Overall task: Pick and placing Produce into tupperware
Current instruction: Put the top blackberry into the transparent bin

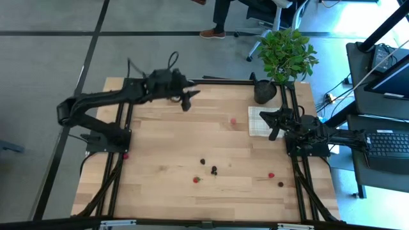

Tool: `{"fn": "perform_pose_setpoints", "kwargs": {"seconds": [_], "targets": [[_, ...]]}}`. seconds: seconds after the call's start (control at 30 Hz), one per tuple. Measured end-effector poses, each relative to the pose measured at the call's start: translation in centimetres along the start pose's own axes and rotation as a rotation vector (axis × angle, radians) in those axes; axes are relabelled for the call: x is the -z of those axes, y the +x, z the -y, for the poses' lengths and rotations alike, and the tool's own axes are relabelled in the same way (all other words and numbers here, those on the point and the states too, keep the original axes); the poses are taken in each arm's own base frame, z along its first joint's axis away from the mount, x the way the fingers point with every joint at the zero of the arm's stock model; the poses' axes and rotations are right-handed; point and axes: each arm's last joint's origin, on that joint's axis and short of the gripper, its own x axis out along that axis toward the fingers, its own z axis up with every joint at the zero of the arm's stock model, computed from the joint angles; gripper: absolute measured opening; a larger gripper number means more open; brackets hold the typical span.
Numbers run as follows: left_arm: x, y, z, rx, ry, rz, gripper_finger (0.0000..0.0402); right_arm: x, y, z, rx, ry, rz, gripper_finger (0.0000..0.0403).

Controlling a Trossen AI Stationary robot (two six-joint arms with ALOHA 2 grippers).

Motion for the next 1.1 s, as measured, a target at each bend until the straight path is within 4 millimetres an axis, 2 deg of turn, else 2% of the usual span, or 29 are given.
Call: {"fn": "perform_pose_setpoints", "kwargs": {"seconds": [0.17, 0.3, 0.47, 0.67, 0.93, 1.1], "targets": [[4.3, -0.7, 2.9, 0.093, 0.023, 0.106, 0.0154, 0.0, 0.0, 0.0, -0.001, -0.006, 0.000, 0.0045], [8.2, -0.9, 5.5, 0.195, 0.050, 0.121, 0.0158, 0.0, 0.0, 0.0, 0.000, -0.024, 0.000, 0.0045], [11.2, -1.4, 8.1, 0.307, 0.072, 0.097, 0.0154, 0.0, 0.0, 0.0, -0.001, -0.024, 0.001, 0.0045], [12.4, -1.9, 10.0, 0.409, 0.115, 0.054, 0.0161, 0.0, 0.0, 0.0, -0.001, -0.023, 0.001, 0.0045], [12.4, -2.2, 10.7, 0.436, 0.151, 0.066, 0.0244, 0.0, 0.0, 0.0, -0.001, -0.025, 0.001, 0.0045], [12.4, -2.2, 10.9, 0.441, 0.088, 0.052, 0.0279, 0.0, 0.0, 0.0, -0.001, -0.026, 0.001, 0.0045]]}}
